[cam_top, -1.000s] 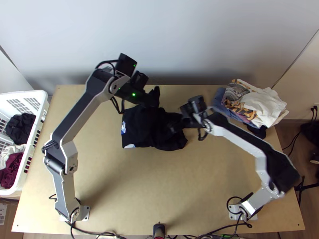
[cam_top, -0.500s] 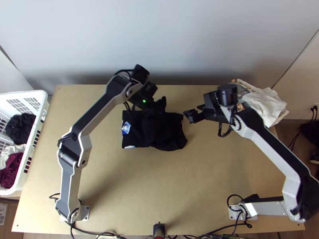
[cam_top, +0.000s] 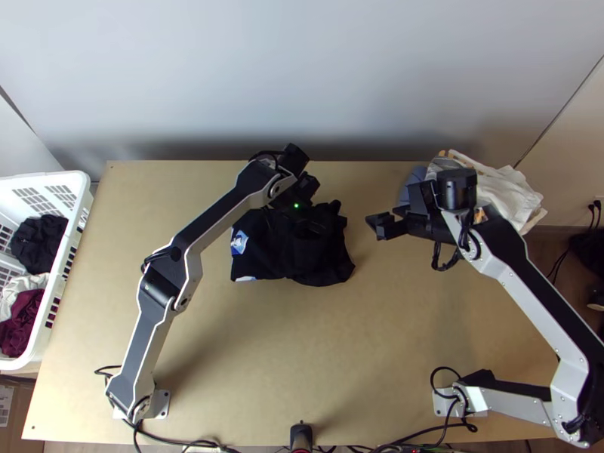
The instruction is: Fold the t-shirt
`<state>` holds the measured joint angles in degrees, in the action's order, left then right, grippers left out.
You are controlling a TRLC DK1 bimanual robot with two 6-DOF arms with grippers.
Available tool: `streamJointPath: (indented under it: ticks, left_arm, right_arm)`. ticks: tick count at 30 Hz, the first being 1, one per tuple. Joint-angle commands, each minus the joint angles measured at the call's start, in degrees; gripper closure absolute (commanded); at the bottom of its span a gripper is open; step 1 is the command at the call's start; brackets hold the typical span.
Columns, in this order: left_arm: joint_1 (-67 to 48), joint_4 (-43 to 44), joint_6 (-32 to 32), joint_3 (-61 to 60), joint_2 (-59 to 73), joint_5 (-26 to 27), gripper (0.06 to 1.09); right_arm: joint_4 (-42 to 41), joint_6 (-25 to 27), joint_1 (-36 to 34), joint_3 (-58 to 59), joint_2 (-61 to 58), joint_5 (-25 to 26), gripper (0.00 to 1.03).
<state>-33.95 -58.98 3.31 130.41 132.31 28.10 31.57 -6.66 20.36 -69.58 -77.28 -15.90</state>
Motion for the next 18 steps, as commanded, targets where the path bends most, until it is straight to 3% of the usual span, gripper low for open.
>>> streamJointPath:
  ticks: [1,5,9,18]
  left_arm:
    - [3.37,-3.16,0.12,0.37,-5.31,0.12,0.1]
    - [8.99,-7.02,-0.41,-1.3,-11.9,2.23,0.1]
    - [14.53,-13.7,-5.16,-6.48,-16.12,2.58,0.1]
    - [20.95,-6.06,-6.91,-27.4,-26.14,2.49,0.1]
  right_arm:
    - [0.42,-0.02,-0.58,1.64,1.16,0.08,0.05]
    - [-0.2,-0.11,-0.14,1.73,0.81,0.08,0.05]
    - [-1.43,-0.02,1.09,1.29,-0.51,0.08,0.05]
    - [-5.38,-0.29,11.9,-6.71,-12.72,0.17,0.05]
